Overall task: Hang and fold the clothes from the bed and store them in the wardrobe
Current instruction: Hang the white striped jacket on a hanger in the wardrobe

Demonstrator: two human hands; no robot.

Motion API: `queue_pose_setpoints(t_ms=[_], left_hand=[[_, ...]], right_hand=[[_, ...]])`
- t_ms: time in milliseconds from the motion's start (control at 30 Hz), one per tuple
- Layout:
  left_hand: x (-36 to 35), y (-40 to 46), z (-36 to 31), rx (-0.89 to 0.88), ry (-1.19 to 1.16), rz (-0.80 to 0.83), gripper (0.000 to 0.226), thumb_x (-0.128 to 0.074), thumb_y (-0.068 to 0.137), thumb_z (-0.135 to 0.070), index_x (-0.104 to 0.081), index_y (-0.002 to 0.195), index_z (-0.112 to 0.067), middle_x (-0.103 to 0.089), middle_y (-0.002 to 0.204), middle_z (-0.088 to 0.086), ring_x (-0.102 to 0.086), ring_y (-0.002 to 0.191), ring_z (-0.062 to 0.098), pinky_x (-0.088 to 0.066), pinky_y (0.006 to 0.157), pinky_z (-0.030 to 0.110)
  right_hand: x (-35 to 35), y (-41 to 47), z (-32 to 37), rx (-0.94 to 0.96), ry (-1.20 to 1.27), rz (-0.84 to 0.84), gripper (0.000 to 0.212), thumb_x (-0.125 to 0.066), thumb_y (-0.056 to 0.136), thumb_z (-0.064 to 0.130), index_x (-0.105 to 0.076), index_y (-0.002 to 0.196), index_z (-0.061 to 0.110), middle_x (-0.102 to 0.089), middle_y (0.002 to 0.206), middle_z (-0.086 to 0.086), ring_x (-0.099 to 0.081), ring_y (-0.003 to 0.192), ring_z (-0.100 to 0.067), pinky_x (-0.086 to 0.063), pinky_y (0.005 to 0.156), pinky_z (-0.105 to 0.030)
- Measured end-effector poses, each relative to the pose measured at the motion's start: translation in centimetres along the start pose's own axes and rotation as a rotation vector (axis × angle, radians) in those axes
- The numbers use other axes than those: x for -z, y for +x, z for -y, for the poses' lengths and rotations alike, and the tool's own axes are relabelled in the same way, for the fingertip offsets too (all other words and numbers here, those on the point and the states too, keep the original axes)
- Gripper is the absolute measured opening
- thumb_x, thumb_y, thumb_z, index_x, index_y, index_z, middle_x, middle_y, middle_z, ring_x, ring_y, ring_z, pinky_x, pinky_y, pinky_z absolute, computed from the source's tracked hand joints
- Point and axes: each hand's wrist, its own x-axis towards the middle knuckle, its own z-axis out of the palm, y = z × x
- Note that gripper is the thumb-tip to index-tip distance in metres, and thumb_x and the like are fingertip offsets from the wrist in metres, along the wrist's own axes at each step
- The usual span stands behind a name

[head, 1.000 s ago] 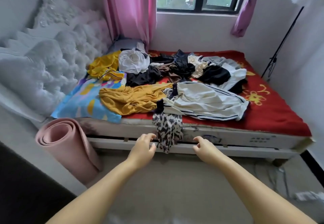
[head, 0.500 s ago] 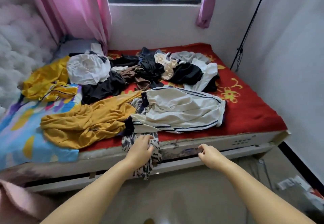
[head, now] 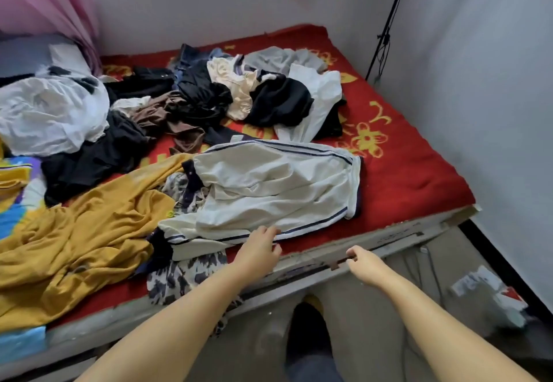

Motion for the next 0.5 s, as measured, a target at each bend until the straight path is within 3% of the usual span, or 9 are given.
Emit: queue_pose_setpoints(t_ms=[133, 333, 433, 500], left_hand=[[-0.8, 8.1, -2.8, 0.059, 0.003, 0.027, 0.042, -0.044, 0.099, -0.022, -0.040, 0.140, -0.019, -0.043, 0.138, 0.005, -0.046, 0.123, 0.020, -0.042, 0.102, 0.036], [-4.3, 20.3, -6.0, 0.081, 0.090, 0.127, 0.050, -0.047, 0.096, -0.022, -0.036, 0.144, -0.017, -0.039, 0.141, 0.009, -0.038, 0.130, 0.028, -0.040, 0.102, 0.040], [-8.2, 25.2, -6.2, 0.023, 0.280, 0.138, 0.072, -0.056, 0.092, -0.031, -0.017, 0.152, -0.023, -0.007, 0.160, 0.012, -0.007, 0.148, 0.030, -0.018, 0.117, 0.048], [-10.7, 28.1, -5.5, -0.034, 0.419, 0.162, 0.088, -0.058, 0.091, -0.043, 0.000, 0.154, -0.026, 0.019, 0.160, 0.008, 0.018, 0.147, 0.027, 0.000, 0.116, 0.055]], right_hand=[[4.3, 6.9, -0.9, -0.024, 0.046, 0.011, 0.042, -0.039, 0.099, 0.018, -0.040, 0.141, 0.009, -0.053, 0.128, -0.010, -0.054, 0.112, -0.026, -0.045, 0.099, -0.036], [9.7, 18.5, -2.9, -0.088, 0.138, -0.017, 0.046, -0.042, 0.099, 0.019, -0.035, 0.144, 0.010, -0.051, 0.135, -0.017, -0.050, 0.121, -0.033, -0.041, 0.092, -0.035], [10.0, 23.8, -3.9, -0.106, 0.207, -0.038, 0.048, -0.045, 0.100, 0.022, -0.035, 0.144, 0.006, -0.049, 0.136, -0.019, -0.051, 0.121, -0.033, -0.041, 0.094, -0.036], [9.9, 26.9, -4.4, -0.116, 0.270, -0.063, 0.053, -0.046, 0.100, 0.025, -0.031, 0.147, 0.006, -0.041, 0.143, -0.019, -0.048, 0.124, -0.032, -0.040, 0.097, -0.036]])
